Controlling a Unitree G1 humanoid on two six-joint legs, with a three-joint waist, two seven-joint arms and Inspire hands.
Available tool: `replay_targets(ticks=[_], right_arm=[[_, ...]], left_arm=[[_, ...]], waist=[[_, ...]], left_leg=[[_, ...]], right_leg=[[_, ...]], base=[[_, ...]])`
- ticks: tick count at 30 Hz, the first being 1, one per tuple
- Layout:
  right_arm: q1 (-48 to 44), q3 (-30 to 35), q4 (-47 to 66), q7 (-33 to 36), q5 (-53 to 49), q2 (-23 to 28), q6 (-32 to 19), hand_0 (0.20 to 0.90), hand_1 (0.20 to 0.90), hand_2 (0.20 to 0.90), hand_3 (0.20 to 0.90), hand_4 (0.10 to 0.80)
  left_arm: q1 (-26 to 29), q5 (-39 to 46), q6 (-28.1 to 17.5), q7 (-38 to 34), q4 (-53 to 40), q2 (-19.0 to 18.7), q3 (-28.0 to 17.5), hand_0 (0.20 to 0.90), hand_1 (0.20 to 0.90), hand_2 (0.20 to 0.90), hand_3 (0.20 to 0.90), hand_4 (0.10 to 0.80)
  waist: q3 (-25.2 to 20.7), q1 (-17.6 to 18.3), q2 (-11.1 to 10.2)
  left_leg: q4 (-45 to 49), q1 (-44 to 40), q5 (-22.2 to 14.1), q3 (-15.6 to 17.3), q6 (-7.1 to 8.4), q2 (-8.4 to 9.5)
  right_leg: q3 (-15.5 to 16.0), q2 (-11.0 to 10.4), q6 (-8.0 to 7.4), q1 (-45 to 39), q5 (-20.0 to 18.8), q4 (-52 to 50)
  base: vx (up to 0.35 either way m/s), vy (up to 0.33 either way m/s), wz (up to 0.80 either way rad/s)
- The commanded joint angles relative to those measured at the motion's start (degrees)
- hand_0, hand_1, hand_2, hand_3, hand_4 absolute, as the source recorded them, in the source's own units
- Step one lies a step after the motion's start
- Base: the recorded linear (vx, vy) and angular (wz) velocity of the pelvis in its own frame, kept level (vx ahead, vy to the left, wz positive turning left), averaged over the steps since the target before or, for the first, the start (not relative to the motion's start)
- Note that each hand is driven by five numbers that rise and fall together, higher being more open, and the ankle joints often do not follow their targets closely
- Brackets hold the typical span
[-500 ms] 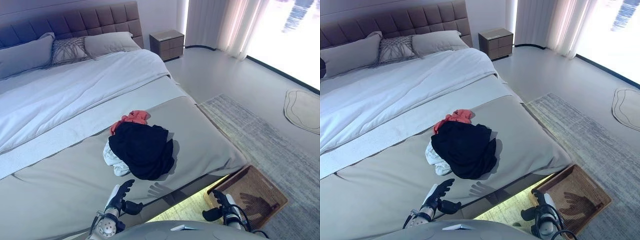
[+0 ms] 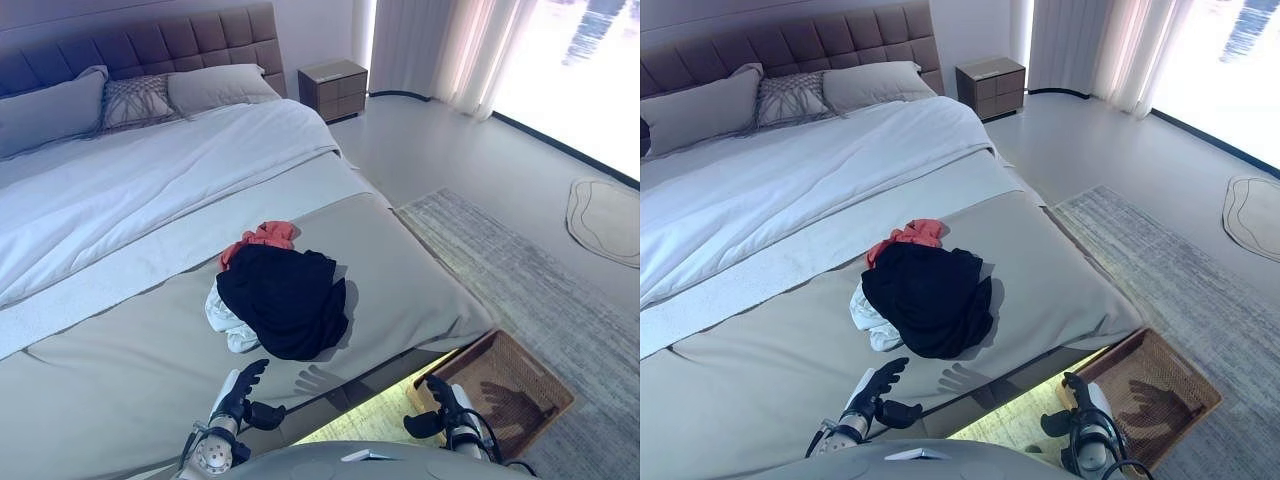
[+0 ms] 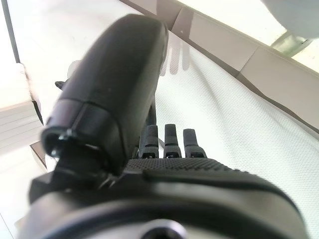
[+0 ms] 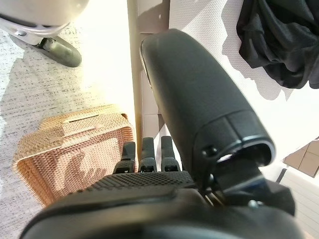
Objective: Pick up the clothes from the bed and place them into the basket
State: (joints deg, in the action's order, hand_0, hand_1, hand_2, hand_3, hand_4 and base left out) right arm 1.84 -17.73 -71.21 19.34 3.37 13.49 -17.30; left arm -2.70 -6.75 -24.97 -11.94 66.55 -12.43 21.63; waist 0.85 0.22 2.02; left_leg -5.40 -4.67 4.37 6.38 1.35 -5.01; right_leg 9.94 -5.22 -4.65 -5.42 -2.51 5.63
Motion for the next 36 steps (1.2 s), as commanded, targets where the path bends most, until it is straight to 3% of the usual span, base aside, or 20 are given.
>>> replay_targets(ticks=[1,5,8,11,14,20,23,27,32,36], right_arm=[[-5.9,0.7,-2.7,-1.7,-1.5,-2.2,-1.8,0.9,0.9,0.9,0.9,0.8],[-6.0,0.5,-3.3,0.6,0.5,-2.2,-2.4,0.9,0.9,0.9,0.9,0.8],[-7.1,-1.0,-2.0,3.7,5.0,-0.9,-1.8,0.9,0.9,0.9,0.9,0.8],[-9.3,-2.8,0.8,7.8,7.1,1.4,-1.3,0.9,0.9,0.9,0.9,0.8],[-12.7,-6.7,8.8,14.3,12.0,5.5,0.7,0.9,0.9,0.9,0.9,0.8],[-16.4,-10.1,23.9,20.5,18.9,10.1,5.8,0.9,0.9,0.9,0.9,0.8],[-20.9,-11.6,25.6,19.4,19.5,11.7,8.0,0.9,0.9,0.9,0.9,0.8],[-29.1,-13.8,27.6,17.5,19.0,14.1,13.2,0.9,0.9,0.9,0.9,0.8],[-47.2,-16.9,24.0,16.0,15.8,16.7,17.7,0.9,0.9,0.9,0.9,0.8],[-53.1,-18.2,20.9,15.5,15.6,17.0,17.8,0.9,0.9,0.9,0.9,0.8]], left_arm=[[5.4,-0.7,-2.1,-1.5,2.2,0.3,0.0,0.9,0.9,0.9,0.9,0.8],[5.7,-3.4,-4.1,-5.7,2.3,-0.1,0.1,0.9,0.9,0.9,0.9,0.8],[6.7,-7.2,-4.2,-13.5,1.0,-1.4,0.8,0.9,0.9,0.9,0.9,0.8],[8.2,-18.8,-1.0,-25.0,-1.7,-4.6,1.5,0.9,0.9,0.9,0.9,0.8],[10.1,-24.2,3.5,-31.9,-9.2,-9.6,2.2,0.9,0.9,0.9,0.9,0.8],[9.8,-29.3,6.7,-34.9,-21.0,-15.3,-0.3,0.9,0.9,0.9,0.9,0.8],[10.6,-29.7,7.5,-36.3,-23.3,-16.6,-0.4,0.9,0.9,0.9,0.9,0.8],[11.3,-24.0,8.7,-34.8,-26.4,-17.2,-0.7,0.9,0.9,0.9,0.9,0.8],[17.9,-15.5,7.9,-37.1,-28.5,-16.0,1.1,0.9,0.9,0.9,0.9,0.8],[18.9,-13.3,8.2,-38.6,-32.1,-16.3,1.4,0.9,0.9,0.9,0.9,0.8]], waist=[[2.1,-0.5,-2.2],[2.2,-0.6,-2.2],[2.4,-0.9,-2.1],[2.7,-1.7,-2.2],[3.4,-2.8,-2.3],[4.3,-5.3,-2.7],[4.8,-6.4,-2.8],[6.8,-8.3,-2.5],[17.1,-10.7,-0.8],[21.3,-12.6,-0.2]], left_leg=[[0.4,-3.5,-8.3,1.3,-1.59,2.52],[0.4,-3.6,-8.3,1.2,-1.56,2.5],[0.4,-3.6,-8.3,1.0,-1.54,2.57],[0.4,-3.7,-8.1,0.4,-1.51,2.69],[0.4,-3.1,-7.8,-0.1,-1.56,2.69],[0.4,-1.5,-6.9,-1.9,-1.46,3.09],[0.4,-0.8,-6.6,-2.7,-1.39,3.24],[2.4,2.4,-6.0,-4.1,-1.16,3.28],[17.0,17.9,-6.9,-6.5,-1.07,4.91],[25.4,25.2,-9.0,-7.1,-1.65,6.13]], right_leg=[[0.3,-0.5,0.32,-1.8,4.0,-2.7],[0.5,-0.5,0.35,-1.8,4.0,-2.8],[0.4,-0.5,0.4,-1.9,4.0,-2.8],[0.4,-0.5,0.42,-2.2,3.9,-2.8],[0.4,-0.5,0.54,-1.8,3.7,-2.9],[1.3,-0.7,0.73,-0.8,3.6,-3.3],[2.0,-0.8,1.01,-0.4,3.6,-3.4],[3.5,-1.5,1.9,2.5,5.2,-7.4],[4.8,-3.8,3.95,16.8,9.6,-23.3],[4.9,-5.1,4.98,23.5,13.0,-33.1]], base=[[0.0,0.0,0.0],[0.0,0.0,0.0],[0.0,0.0,0.0],[0.0,0.0,0.0],[-0.014,-0.021,0.01],[-0.003,-0.027,0.08],[0.01,-0.011,0.16],[-0.032,0.047,0.24],[-0.38,0.087,0.28],[-0.178,0.038,0.2]])
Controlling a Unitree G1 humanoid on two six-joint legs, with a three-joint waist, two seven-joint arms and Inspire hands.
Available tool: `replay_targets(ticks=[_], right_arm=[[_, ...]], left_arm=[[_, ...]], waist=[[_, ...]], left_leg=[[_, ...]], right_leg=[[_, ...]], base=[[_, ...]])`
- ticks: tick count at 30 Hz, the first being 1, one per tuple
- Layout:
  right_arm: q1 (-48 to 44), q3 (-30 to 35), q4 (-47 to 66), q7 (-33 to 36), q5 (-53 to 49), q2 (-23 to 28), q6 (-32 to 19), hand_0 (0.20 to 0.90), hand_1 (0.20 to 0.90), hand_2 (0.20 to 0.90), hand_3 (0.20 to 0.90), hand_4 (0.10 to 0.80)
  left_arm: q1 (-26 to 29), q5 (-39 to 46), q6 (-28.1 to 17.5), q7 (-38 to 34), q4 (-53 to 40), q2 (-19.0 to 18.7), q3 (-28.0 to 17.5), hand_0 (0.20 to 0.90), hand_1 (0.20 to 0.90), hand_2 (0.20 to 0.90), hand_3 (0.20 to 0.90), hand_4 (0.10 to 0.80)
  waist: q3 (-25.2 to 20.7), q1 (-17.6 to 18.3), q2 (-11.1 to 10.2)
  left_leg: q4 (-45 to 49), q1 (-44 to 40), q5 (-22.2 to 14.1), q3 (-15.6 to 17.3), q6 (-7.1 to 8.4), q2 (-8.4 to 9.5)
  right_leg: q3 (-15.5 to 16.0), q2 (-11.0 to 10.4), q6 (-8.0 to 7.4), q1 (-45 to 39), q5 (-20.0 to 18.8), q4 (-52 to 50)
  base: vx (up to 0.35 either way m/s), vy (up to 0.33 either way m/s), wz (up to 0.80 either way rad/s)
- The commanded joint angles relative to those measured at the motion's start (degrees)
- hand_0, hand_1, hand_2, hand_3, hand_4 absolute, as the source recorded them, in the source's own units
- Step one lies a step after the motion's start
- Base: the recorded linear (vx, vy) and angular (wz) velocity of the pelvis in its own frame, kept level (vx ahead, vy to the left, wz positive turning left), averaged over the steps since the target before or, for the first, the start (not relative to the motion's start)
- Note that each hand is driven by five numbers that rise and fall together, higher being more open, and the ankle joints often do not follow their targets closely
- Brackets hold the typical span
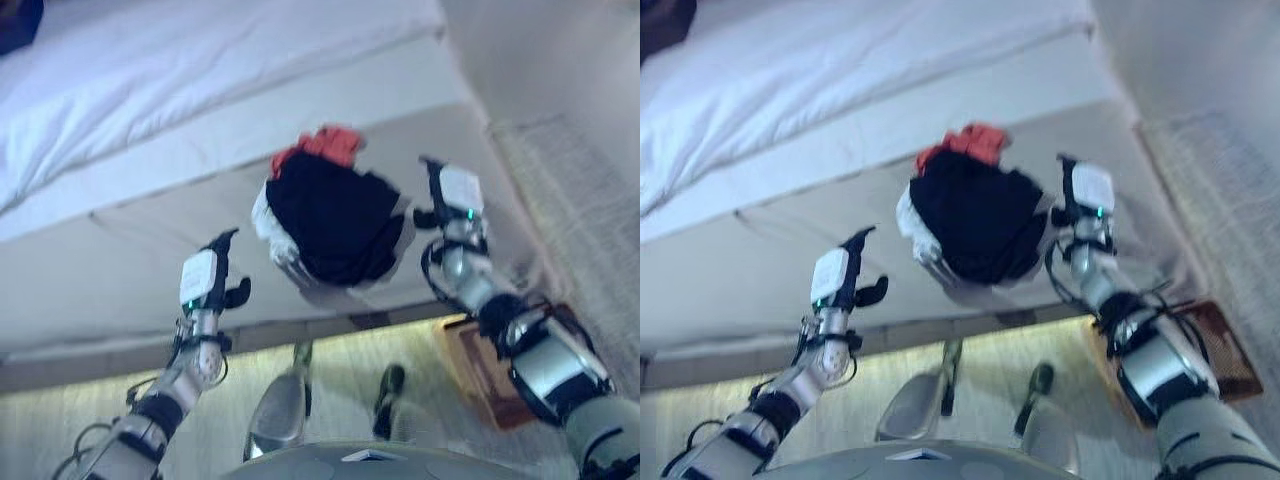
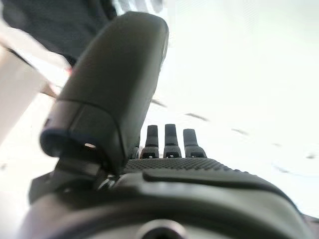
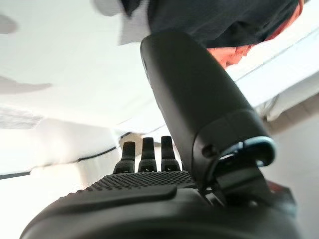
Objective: Pick up the clothes from the bed and place them into the basket
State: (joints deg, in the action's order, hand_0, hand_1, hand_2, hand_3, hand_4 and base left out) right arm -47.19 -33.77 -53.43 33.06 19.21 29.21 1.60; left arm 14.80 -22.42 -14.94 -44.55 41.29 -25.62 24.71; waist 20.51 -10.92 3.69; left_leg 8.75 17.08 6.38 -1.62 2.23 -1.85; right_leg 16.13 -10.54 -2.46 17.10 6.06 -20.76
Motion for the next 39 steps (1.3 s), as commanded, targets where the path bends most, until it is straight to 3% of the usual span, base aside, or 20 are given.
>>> replay_targets(ticks=[1,2,10,18,25,27,28,39], right_arm=[[-5.7,-2.3,1.0,1.3,-0.7,0.9,-0.8,0.9,0.9,0.9,0.9,0.8],[-7.7,-2.3,-2.2,0.9,-0.7,0.7,-0.8,0.9,0.9,0.9,0.9,0.8],[-17.1,-2.7,-11.1,-0.3,-2.8,-0.7,2.2,0.9,0.9,0.9,0.9,0.8],[-22.7,-3.5,-13.7,-4.9,-6.6,0.0,4.9,0.9,0.9,0.9,0.9,0.8],[-26.5,-5.1,-15.0,-9.2,-9.7,1.5,6.1,0.9,0.9,0.9,0.9,0.8],[-26.6,-4.9,-14.3,-9.0,-10.8,2.0,6.2,0.531,0.531,0.531,0.469,0.369],[-26.5,-4.8,-14.1,-8.8,-11.2,2.3,6.0,0.314,0.314,0.314,0.216,0.116],[-25.9,-2.9,-13.5,-7.1,-11.2,3.6,5.3,0.3,0.3,0.3,0.2,0.1]], left_arm=[[1.9,3.2,-2.3,-6.2,-7.8,-3.3,-1.6,0.9,0.9,0.9,0.9,0.8],[2.8,4.6,-2.8,-5.7,-9.2,-3.7,-1.7,0.9,0.9,0.9,0.9,0.8],[4.4,8.3,-5.1,-4.2,-15.4,-4.2,-1.4,0.9,0.9,0.9,0.9,0.8],[3.2,10.7,-5.1,-3.9,-19.9,-5.2,-0.4,0.9,0.9,0.9,0.9,0.8],[1.3,11.4,-7.0,-3.4,-22.1,-6.5,-0.8,0.9,0.9,0.9,0.9,0.8],[0.5,11.3,-7.3,-3.3,-22.9,-7.3,-1.5,0.9,0.9,0.9,0.9,0.8],[0.1,11.0,-7.4,-3.2,-23.0,-7.5,-1.8,0.9,0.9,0.9,0.9,0.8],[-1.1,9.9,-7.7,-3.0,-22.3,-8.2,-2.2,0.9,0.9,0.9,0.9,0.8]], waist=[[2.5,-2.3,-1.6],[3.8,-3.4,-1.3],[8.7,-6.8,1.6],[9.3,-8.4,3.6],[9.3,-9.1,4.9],[9.3,-9.1,4.8],[9.3,-9.1,4.7],[9.3,-8.2,4.0]], left_leg=[[13.2,5.3,-11.4,0.3,-2.85,3.51],[16.9,7.3,-13.6,-0.7,-3.09,4.74],[33.4,18.2,-19.8,-0.8,-6.05,8.75],[46.1,28.3,-23.8,-1.9,-7.36,10.67],[52.3,35.1,-24.8,-2.0,-7.8,11.75],[53.9,36.6,-25.0,-1.6,-7.95,11.66],[54.2,36.9,-25.1,-1.5,-7.97,11.63],[53.9,32.2,-25.8,-1.0,-7.6,10.57]], right_leg=[[-1.0,-0.3,2.98,2.6,5.4,-9.2],[-1.5,-1.2,2.87,4.0,8.0,-13.5],[-0.6,-4.5,4.41,14.1,13.6,-31.0],[-2.3,-5.5,5.46,23.7,16.7,-42.3],[-2.8,-5.0,5.76,30.1,17.9,-47.3],[-3.0,-4.6,5.83,31.6,18.1,-48.5],[-3.1,-4.4,5.84,31.9,18.2,-49.0],[-2.8,-4.7,5.22,27.2,17.4,-47.2]], base=[[-0.047,-0.027,0.31],[-0.025,-0.039,0.3],[-0.048,0.002,0.27],[0.001,0.009,0.04],[0.0,-0.01,0.08],[-0.047,0.009,-0.01],[-0.03,-0.002,-0.1],[-0.002,-0.014,-0.02]])
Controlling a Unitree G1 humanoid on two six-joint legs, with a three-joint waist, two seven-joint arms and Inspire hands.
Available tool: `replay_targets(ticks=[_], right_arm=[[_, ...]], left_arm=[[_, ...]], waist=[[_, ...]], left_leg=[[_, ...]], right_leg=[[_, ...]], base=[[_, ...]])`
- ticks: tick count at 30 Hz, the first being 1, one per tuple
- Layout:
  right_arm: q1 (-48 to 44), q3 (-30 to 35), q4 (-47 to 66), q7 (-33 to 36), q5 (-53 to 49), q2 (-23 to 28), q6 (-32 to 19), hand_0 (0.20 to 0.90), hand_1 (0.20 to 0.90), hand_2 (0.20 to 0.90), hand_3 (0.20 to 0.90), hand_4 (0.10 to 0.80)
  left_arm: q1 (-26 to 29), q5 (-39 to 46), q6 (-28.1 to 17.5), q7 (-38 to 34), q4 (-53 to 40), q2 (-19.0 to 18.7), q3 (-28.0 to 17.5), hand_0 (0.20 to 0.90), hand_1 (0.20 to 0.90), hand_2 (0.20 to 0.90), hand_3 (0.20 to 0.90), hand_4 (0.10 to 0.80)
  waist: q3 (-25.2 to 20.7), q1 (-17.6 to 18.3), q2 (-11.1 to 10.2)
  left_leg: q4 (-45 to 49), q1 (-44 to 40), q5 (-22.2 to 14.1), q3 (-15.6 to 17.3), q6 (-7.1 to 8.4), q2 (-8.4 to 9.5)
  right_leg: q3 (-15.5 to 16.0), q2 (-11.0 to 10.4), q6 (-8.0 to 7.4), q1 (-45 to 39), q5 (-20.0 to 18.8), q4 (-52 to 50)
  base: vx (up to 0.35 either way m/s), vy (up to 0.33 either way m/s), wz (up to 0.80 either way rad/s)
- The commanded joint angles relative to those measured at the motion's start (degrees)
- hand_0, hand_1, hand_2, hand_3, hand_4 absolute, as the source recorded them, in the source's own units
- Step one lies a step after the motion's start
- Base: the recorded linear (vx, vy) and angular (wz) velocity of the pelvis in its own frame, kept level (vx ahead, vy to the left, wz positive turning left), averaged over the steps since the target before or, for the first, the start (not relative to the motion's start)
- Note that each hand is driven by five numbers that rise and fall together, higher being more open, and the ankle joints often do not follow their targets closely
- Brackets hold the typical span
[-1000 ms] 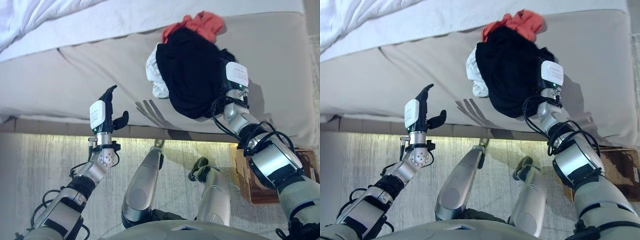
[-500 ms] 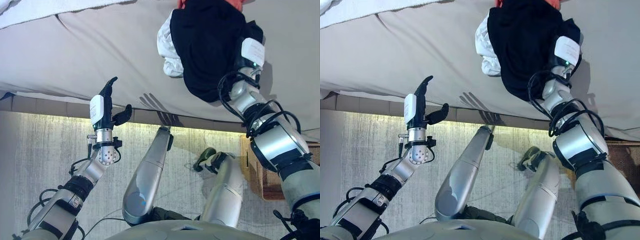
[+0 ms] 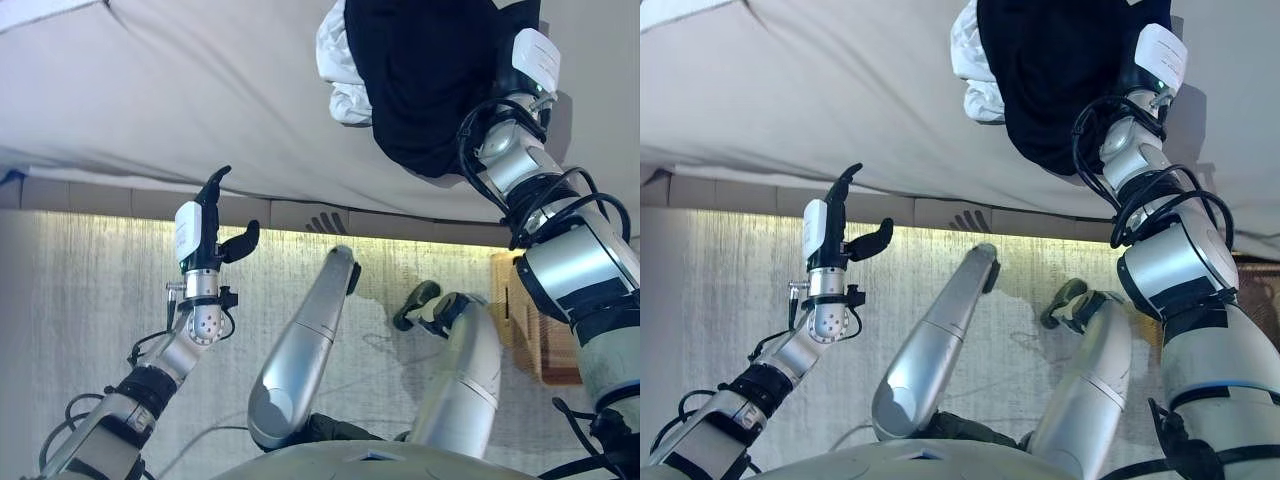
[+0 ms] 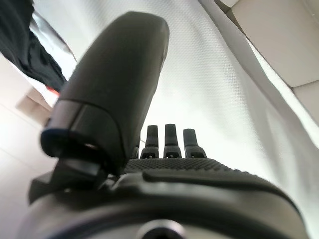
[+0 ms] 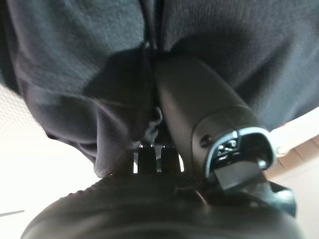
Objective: Pick up the clothes from the bed and place them into the basket
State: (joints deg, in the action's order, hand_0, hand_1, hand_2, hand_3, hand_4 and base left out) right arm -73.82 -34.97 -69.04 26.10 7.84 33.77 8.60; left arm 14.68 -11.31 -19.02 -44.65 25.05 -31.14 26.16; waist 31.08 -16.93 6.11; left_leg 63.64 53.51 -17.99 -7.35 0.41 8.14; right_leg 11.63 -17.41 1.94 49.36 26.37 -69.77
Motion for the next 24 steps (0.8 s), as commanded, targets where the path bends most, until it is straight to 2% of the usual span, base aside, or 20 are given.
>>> replay_targets(ticks=[1,7,13,16,18,19,24], right_arm=[[0.9,-1.6,2.2,-0.2,0.4,-1.0,-1.5,0.3,0.3,0.3,0.2,0.1],[1.9,-0.8,4.1,0.9,0.5,-0.5,-1.5,0.3,0.3,0.3,0.2,0.1],[3.1,0.7,6.4,2.0,-0.9,0.9,-1.7,0.3,0.3,0.3,0.2,0.1],[3.8,1.1,8.5,2.1,-1.8,2.4,-1.6,0.3,0.3,0.3,0.2,0.1],[4.3,1.2,10.2,1.7,-2.9,3.9,-1.8,0.3,0.3,0.3,0.2,0.1],[4.4,1.4,10.9,1.9,-3.1,4.6,-2.1,0.3,0.3,0.3,0.2,0.1],[4.3,2.4,13.8,0.4,-5.4,9.4,-3.9,0.3,0.3,0.3,0.2,0.1]], left_arm=[[-1.1,-1.3,-3.5,-2.8,-5.9,-2.7,-3.7,0.9,0.9,0.9,0.9,0.8],[-1.0,-2.4,-1.3,-2.2,-6.2,-2.7,-4.0,0.9,0.9,0.9,0.9,0.8],[-1.5,-3.1,0.6,-0.4,-5.4,-3.0,-4.4,0.9,0.9,0.9,0.9,0.8],[-1.6,-3.8,2.2,0.3,-5.5,-3.3,-4.2,0.9,0.9,0.9,0.9,0.8],[-1.5,-4.1,3.5,0.9,-5.5,-3.4,-4.1,0.9,0.9,0.9,0.9,0.8],[-1.6,-4.3,3.9,1.1,-5.5,-3.4,-4.1,0.9,0.9,0.9,0.9,0.8],[-1.9,-4.3,5.3,2.1,-4.0,-3.0,-3.9,0.9,0.9,0.9,0.9,0.8]], waist=[[-1.3,-2.1,1.5],[-1.3,-1.1,0.1],[-5.7,-0.7,-2.4],[-8.4,0.1,-4.0],[-10.5,1.0,-5.1],[-11.4,1.4,-5.5],[-17.1,3.7,-7.1]], left_leg=[[-1.4,-5.1,-1.4,4.8,-5.67,0.4],[-9.7,-15.6,0.2,5.4,-4.77,-1.62],[-22.9,-26.1,3.4,5.5,-3.75,-4.07],[-30.7,-31.9,5.5,5.7,-3.01,-5.53],[-36.2,-36.1,7.0,6.2,-2.15,-6.86],[-38.8,-37.3,9.1,6.7,-2.03,-7.46],[-51.6,-46.9,13.0,8.2,-0.14,-9.18]], right_leg=[[1.7,2.1,0.73,-6.0,-3.2,2.4],[1.8,0.9,-0.72,-15.5,-5.6,9.6],[3.3,0.5,-2.11,-25.3,-10.1,21.6],[3.8,1.3,-2.7,-31.1,-12.5,30.4],[4.1,2.7,-3.03,-35.6,-14.0,37.4],[4.6,3.2,-2.77,-37.0,-16.0,40.9],[4.3,5.9,-4.44,-46.5,-20.1,55.4]], base=[[0.037,0.016,0.02],[0.041,0.037,-0.04],[0.065,-0.01,-0.14],[0.068,-0.036,-0.22],[0.057,-0.041,-0.17],[0.032,-0.031,-0.22],[0.122,-0.004,-0.17]])
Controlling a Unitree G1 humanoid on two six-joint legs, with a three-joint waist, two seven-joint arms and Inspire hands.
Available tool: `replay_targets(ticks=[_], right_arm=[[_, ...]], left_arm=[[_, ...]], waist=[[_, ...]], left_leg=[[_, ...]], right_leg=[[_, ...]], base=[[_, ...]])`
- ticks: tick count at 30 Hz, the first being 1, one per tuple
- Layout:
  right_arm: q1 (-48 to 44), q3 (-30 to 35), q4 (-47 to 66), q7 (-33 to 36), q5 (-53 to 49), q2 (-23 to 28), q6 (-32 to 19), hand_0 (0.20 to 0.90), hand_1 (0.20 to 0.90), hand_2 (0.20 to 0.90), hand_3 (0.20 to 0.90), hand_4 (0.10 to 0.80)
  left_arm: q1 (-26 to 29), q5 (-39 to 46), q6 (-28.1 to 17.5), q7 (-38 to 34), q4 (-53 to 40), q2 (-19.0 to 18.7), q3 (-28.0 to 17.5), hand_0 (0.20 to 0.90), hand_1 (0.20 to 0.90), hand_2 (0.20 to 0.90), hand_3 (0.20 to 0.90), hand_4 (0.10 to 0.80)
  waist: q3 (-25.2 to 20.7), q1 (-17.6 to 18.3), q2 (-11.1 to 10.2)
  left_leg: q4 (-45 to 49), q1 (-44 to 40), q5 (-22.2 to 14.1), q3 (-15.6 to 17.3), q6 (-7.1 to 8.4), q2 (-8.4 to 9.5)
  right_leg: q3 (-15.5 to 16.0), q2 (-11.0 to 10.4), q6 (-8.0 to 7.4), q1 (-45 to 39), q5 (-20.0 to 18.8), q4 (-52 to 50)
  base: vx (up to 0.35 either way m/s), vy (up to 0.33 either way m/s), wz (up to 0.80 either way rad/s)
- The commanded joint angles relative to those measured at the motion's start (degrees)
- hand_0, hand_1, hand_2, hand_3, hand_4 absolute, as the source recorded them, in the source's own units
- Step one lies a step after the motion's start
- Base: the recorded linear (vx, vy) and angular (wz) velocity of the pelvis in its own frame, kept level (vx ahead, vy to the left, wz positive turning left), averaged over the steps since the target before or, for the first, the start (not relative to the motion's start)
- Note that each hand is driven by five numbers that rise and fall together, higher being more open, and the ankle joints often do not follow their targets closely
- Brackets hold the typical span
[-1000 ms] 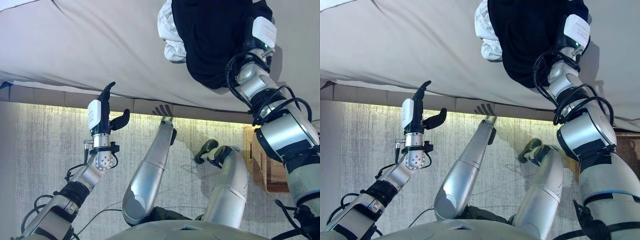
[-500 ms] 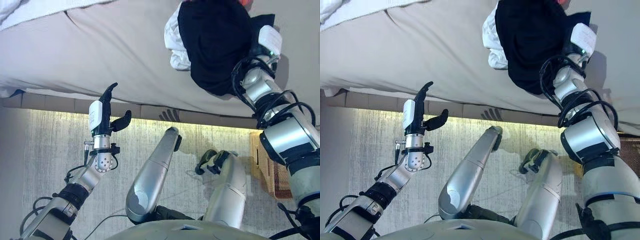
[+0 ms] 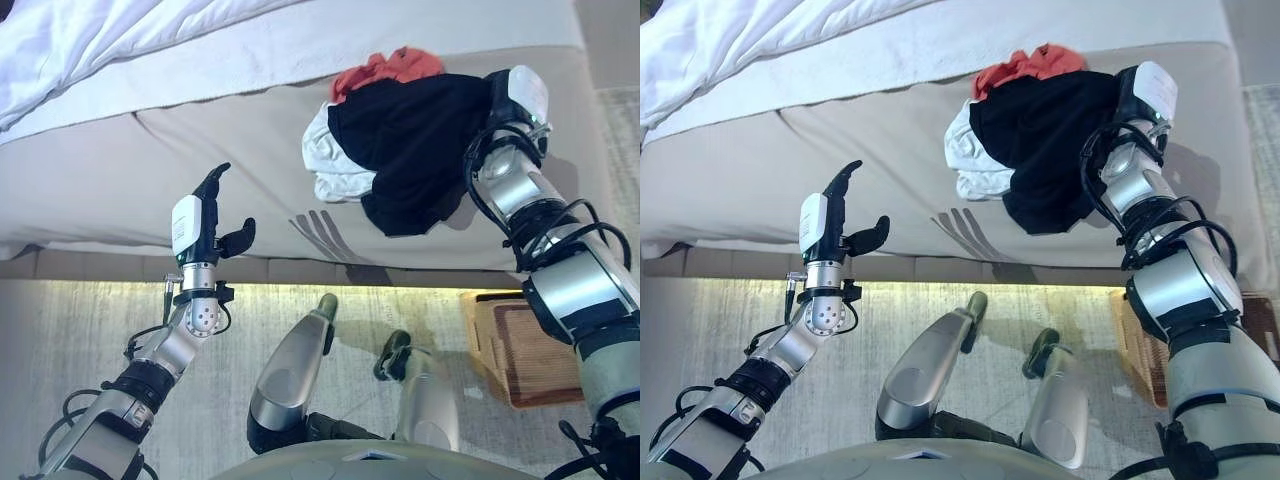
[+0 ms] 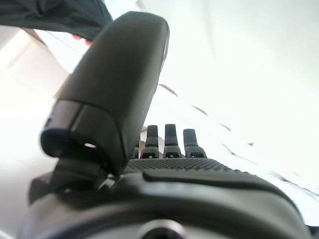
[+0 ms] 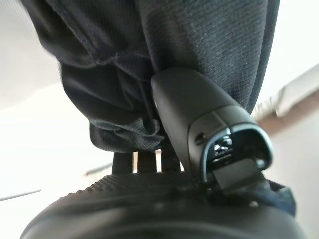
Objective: Pick up the clothes from the bed and place them into the basket
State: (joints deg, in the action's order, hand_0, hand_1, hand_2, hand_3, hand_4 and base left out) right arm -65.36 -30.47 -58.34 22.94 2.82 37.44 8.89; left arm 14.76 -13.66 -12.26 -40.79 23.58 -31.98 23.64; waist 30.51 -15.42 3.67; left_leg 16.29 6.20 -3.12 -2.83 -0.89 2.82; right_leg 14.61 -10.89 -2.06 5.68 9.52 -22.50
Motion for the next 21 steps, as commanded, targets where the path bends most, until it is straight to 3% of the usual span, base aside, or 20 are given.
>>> replay_targets(ticks=[1,12,21], right_arm=[[-4.4,-2.0,3.4,2.9,-0.6,6.7,-4.5,0.3,0.3,0.3,0.2,0.1],[-6.8,-1.9,6.6,4.0,-1.9,15.1,-6.9,0.3,0.3,0.3,0.2,0.1],[-7.0,-0.4,9.0,4.2,-2.7,22.5,-7.0,0.3,0.3,0.3,0.2,0.1]], left_arm=[[-2.0,-1.8,-1.1,-1.5,-2.3,-2.0,-1.2,0.9,0.9,0.9,0.9,0.8],[-4.5,-3.3,-5.4,-1.9,5.0,-0.6,0.0,0.9,0.9,0.9,0.9,0.8],[-3.1,-4.3,-6.2,-0.7,10.1,-0.1,0.8,0.9,0.9,0.9,0.9,0.8]], waist=[[-17.8,2.6,-4.8],[-25.2,5.9,-6.5],[-26.9,11.0,-7.3]], left_leg=[[-6.3,-0.8,-1.1,3.9,1.4,-4.1],[-20.5,-9.2,3.2,6.8,3.4,-5.73],[-21.3,-11.0,1.5,10.8,3.86,-6.67]], right_leg=[[1.4,-0.1,-0.64,-4.0,-4.0,10.4],[0.4,2.6,-2.23,-10.2,-9.5,23.5],[-3.7,4.1,-2.75,-9.9,-11.8,27.5]], base=[[0.105,0.017,-0.04],[0.04,0.01,-0.1],[-0.041,0.002,-0.18]])
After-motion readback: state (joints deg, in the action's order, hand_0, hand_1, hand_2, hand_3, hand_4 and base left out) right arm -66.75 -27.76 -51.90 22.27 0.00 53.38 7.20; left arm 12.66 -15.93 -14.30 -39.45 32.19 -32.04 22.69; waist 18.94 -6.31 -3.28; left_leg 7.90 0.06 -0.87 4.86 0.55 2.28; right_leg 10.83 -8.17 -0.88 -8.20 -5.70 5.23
